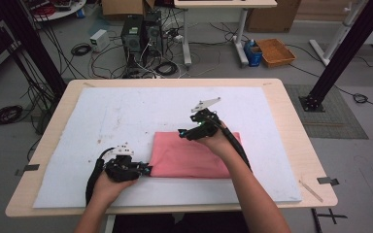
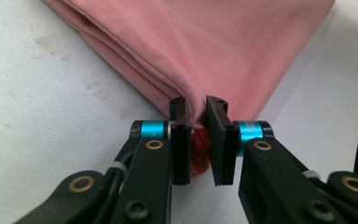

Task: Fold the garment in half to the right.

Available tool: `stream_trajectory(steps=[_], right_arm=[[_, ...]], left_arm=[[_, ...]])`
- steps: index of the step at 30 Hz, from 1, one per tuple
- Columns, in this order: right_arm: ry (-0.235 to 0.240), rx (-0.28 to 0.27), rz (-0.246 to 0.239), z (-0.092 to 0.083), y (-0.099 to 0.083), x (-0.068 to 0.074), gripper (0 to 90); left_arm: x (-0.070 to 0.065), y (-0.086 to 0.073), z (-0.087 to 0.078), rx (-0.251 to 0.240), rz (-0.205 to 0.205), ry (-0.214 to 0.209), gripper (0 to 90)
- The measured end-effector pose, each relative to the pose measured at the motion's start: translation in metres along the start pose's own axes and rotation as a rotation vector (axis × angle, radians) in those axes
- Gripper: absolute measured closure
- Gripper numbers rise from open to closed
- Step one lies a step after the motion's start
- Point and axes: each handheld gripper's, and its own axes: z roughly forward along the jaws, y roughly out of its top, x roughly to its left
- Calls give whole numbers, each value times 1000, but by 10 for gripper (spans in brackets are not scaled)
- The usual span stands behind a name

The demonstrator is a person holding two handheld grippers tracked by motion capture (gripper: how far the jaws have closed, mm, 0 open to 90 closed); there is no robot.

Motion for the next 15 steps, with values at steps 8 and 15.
stream_trajectory(steps=[8,15], right_arm=[[67,77,-2,52,26,16,247],[103,148,-24,88,33,28,376]], left_arm=[[-1,0,0,-1,11,-13,806],[0,0,-2,-9,22,-33,809]])
